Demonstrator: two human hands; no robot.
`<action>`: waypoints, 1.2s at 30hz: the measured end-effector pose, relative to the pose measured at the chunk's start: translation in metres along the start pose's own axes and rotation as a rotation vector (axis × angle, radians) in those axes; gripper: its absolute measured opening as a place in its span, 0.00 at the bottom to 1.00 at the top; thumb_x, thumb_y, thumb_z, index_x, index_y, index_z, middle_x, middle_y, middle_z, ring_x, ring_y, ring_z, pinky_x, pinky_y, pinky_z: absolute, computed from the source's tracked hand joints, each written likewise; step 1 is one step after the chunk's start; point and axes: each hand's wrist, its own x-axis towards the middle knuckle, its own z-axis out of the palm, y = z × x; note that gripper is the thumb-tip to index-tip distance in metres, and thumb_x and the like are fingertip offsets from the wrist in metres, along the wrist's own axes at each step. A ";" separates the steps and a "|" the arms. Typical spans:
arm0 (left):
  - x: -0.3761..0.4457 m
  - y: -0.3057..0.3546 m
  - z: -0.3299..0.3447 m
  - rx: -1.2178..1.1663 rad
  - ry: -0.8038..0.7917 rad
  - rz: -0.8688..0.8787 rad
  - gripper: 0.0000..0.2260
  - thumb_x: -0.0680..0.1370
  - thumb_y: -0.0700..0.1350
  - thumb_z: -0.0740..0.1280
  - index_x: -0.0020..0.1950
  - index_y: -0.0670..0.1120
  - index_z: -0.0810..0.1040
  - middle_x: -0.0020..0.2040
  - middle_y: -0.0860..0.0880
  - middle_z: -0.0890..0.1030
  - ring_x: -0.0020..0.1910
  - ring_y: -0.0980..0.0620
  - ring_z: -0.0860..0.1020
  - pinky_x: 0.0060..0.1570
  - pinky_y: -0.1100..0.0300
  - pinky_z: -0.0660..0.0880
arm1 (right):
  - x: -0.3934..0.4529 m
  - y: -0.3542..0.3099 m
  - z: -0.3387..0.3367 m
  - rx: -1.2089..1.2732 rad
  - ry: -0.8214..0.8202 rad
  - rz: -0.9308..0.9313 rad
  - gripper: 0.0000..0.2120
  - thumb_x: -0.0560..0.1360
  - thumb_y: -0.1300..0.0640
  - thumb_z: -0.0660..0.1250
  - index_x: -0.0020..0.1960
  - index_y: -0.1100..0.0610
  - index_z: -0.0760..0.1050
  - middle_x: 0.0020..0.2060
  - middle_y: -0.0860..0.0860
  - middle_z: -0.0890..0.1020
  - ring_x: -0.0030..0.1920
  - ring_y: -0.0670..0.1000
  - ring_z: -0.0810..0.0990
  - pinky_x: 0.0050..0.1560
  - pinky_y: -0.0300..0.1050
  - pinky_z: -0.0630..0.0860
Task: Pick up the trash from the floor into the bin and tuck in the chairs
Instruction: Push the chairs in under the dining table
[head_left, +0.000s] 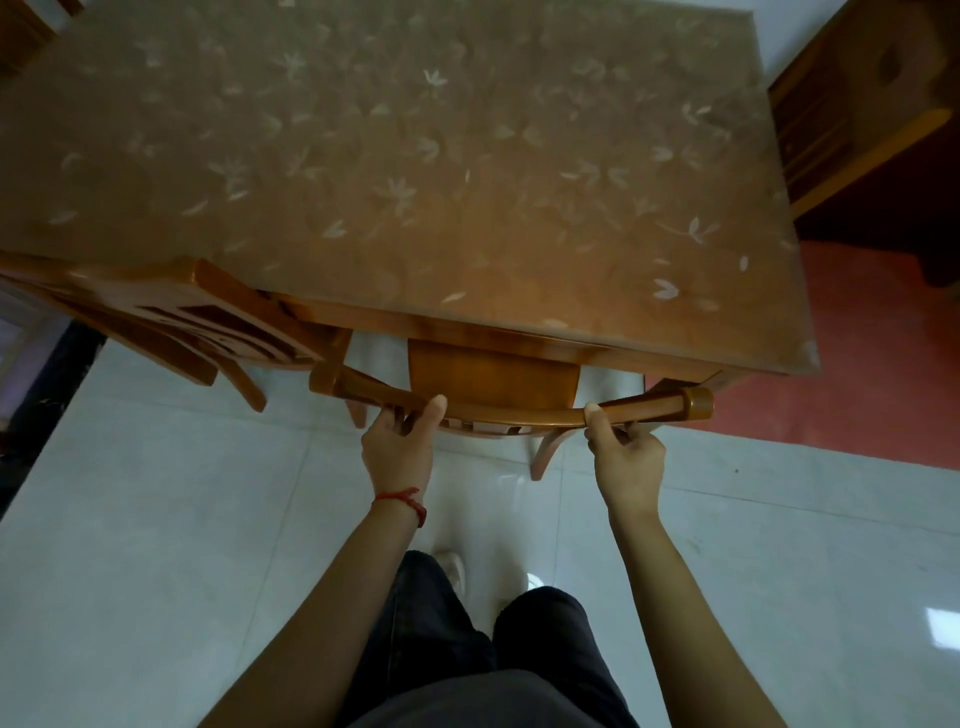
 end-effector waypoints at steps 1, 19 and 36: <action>0.005 0.002 0.000 -0.010 -0.004 -0.003 0.13 0.72 0.47 0.71 0.50 0.39 0.79 0.44 0.48 0.81 0.41 0.59 0.77 0.44 0.71 0.72 | 0.002 -0.002 0.004 0.003 0.006 -0.002 0.14 0.74 0.48 0.66 0.43 0.60 0.78 0.35 0.50 0.81 0.39 0.50 0.80 0.44 0.43 0.75; 0.055 0.015 -0.007 -0.036 -0.037 -0.136 0.12 0.67 0.58 0.72 0.35 0.49 0.79 0.43 0.48 0.81 0.42 0.54 0.79 0.55 0.50 0.75 | 0.022 -0.010 0.019 0.050 -0.034 0.100 0.13 0.74 0.44 0.63 0.42 0.53 0.76 0.36 0.55 0.81 0.42 0.57 0.81 0.50 0.56 0.77; 0.076 0.012 0.003 -0.056 0.153 -0.230 0.08 0.71 0.41 0.71 0.44 0.37 0.77 0.36 0.48 0.78 0.37 0.52 0.78 0.49 0.51 0.77 | 0.035 -0.022 0.022 0.198 -0.011 0.240 0.10 0.74 0.57 0.67 0.45 0.66 0.77 0.36 0.57 0.81 0.41 0.52 0.81 0.41 0.42 0.78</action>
